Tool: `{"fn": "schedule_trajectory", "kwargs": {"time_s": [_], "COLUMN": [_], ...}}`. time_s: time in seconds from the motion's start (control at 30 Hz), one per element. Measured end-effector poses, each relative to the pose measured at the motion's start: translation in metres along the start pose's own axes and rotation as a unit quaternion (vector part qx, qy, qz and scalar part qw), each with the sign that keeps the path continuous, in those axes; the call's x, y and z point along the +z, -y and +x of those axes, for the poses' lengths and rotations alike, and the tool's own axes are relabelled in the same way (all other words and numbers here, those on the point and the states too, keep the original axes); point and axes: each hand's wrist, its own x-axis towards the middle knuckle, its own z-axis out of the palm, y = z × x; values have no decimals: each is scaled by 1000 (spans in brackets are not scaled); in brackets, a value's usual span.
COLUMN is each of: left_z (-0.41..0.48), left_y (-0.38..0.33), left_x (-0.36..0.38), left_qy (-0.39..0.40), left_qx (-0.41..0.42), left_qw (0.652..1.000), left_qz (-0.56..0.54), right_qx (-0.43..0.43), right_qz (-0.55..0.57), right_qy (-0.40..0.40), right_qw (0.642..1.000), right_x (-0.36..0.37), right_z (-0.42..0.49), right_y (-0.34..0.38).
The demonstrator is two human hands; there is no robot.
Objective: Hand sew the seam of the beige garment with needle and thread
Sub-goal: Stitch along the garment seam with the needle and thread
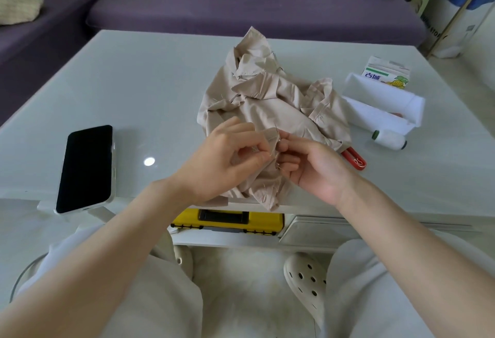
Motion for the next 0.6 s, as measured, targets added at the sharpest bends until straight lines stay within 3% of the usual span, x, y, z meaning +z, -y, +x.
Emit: {"fn": "schedule_trajectory", "kwargs": {"time_s": [0.17, 0.33, 0.6], "left_z": [1, 2, 0], "left_y": [2, -2, 13], "left_x": [1, 1, -1], "left_qy": [-15, -61, -40], "left_qx": [12, -44, -16], "left_qw": [999, 997, 968], "left_qz": [25, 9, 246], "right_qx": [7, 22, -28], "right_qz": [37, -8, -125], "right_qy": [0, -33, -98], "right_qw": [999, 999, 987], "right_x": [1, 0, 0], "right_z": [-4, -1, 3], "right_y": [0, -15, -21]}}
